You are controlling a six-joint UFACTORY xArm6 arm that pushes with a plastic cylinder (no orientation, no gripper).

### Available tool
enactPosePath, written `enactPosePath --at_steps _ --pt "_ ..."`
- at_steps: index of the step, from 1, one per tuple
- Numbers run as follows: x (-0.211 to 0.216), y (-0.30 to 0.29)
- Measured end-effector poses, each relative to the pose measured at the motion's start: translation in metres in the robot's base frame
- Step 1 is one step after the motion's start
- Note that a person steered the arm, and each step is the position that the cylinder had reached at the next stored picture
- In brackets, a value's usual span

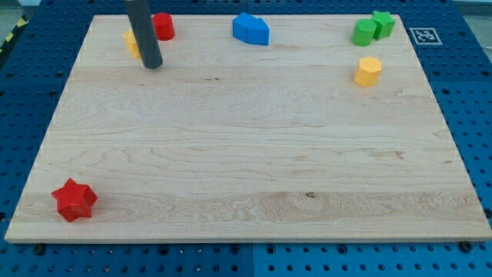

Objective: Move the heart left to the red circle

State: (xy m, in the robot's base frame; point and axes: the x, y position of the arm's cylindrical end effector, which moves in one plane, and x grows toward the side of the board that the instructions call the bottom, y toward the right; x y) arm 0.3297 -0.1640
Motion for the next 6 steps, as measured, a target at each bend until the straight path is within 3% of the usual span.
enactPosePath --at_steps 2,6 --pt "0.0 -0.035" --pt "-0.055 -0.036"
